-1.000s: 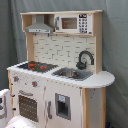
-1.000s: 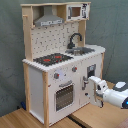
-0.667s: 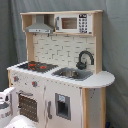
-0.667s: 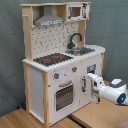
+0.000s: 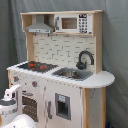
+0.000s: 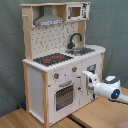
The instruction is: Play with the kitchen
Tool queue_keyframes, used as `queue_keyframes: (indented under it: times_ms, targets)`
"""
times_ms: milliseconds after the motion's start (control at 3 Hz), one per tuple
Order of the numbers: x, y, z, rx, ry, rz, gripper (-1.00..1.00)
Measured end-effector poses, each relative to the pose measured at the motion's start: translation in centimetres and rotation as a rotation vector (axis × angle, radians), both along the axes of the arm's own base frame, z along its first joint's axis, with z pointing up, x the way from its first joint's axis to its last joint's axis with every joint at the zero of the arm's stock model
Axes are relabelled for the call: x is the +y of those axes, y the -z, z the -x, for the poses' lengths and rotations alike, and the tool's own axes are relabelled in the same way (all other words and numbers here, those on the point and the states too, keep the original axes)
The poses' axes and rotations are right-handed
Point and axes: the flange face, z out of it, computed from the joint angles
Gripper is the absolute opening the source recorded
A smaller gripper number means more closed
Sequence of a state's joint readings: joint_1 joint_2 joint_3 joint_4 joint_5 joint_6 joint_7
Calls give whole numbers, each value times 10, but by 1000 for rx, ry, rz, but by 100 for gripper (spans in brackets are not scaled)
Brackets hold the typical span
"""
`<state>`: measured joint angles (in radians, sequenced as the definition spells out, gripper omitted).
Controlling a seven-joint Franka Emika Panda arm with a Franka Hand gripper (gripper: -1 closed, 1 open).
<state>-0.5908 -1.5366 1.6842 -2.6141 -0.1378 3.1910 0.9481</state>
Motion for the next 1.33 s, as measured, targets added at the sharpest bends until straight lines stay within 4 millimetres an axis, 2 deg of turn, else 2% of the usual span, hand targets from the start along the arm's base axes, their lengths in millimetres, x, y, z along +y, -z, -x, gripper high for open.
queue_keyframes:
  times_ms: [667,1333]
  targets:
    - [17,1,-36,23,-56,28,100]
    - [7,6,-63,54,-125,81,100]
